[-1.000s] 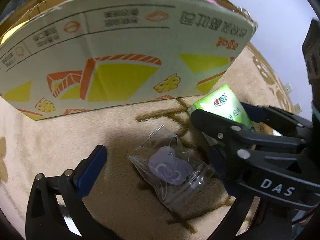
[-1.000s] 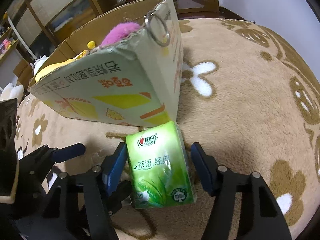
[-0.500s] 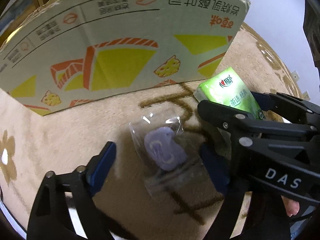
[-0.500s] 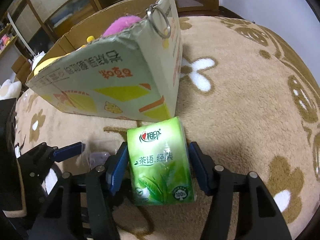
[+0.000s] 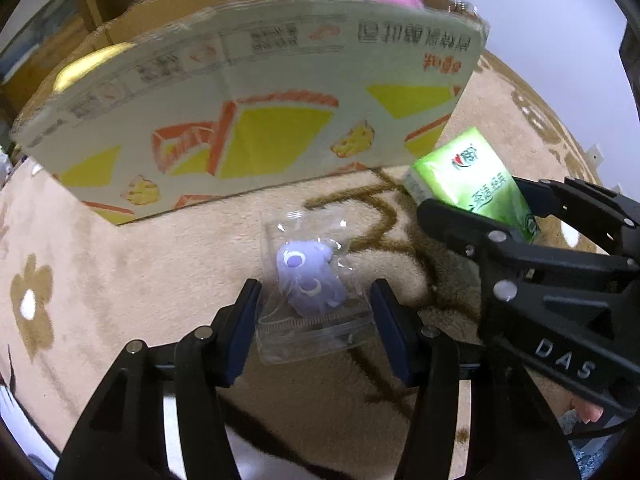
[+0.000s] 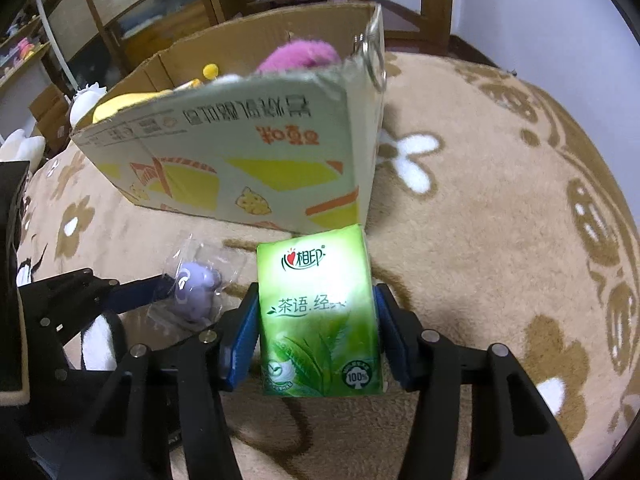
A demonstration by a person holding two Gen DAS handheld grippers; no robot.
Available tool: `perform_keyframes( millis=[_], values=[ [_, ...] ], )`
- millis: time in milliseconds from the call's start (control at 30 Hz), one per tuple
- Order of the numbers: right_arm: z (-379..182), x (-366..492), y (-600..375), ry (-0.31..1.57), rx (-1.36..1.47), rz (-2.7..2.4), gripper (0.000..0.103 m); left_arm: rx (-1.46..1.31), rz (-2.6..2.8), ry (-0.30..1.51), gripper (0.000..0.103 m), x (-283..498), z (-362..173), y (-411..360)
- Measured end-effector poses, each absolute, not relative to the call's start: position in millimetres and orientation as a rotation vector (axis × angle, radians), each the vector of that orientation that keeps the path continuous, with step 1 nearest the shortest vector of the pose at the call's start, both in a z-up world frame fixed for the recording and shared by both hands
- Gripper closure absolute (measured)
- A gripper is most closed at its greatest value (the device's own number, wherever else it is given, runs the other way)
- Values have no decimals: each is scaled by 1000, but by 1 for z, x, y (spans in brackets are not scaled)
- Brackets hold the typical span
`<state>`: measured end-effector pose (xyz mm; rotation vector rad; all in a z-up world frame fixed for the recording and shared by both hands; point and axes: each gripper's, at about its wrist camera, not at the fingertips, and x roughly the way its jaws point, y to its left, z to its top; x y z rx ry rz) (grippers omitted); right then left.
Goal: Organize soft objects
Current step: 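Lift the clear bag with the left tool while the right tool lifts the tissue pack over the box, then open the left tool dropping the bag while the right tool releases the tissue pack into the box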
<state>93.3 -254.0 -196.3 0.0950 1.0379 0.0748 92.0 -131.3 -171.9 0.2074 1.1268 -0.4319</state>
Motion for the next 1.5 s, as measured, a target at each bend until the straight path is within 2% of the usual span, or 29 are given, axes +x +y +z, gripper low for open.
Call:
perform_keyframes(
  millis=[567, 1000, 1500],
  values=[
    [-92, 56, -247, 693, 58, 94, 46, 146, -302, 705, 48, 70, -64, -82],
    [-62, 68, -244, 533, 19, 51, 46, 157, -278, 578, 48, 82, -38, -79],
    [-59, 103, -234, 498, 7, 83, 46, 180, -263, 531, 48, 122, -31, -88]
  ],
)
